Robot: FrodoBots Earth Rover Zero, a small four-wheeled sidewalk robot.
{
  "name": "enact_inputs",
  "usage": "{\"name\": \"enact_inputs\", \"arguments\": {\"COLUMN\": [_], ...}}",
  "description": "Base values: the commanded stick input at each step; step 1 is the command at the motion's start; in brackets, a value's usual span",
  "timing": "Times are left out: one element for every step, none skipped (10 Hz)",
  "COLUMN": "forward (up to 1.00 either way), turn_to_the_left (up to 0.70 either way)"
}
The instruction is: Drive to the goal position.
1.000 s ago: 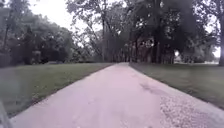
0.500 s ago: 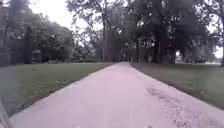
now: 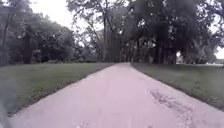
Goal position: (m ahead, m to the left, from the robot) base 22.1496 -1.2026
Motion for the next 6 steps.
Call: {"name": "enact_inputs", "arguments": {"forward": [0.70,0.70,0.70,0.70,0.70,0.70], "turn_to_the_left": [0.00,0.00,0.00,0.00,0.00,0.00]}}
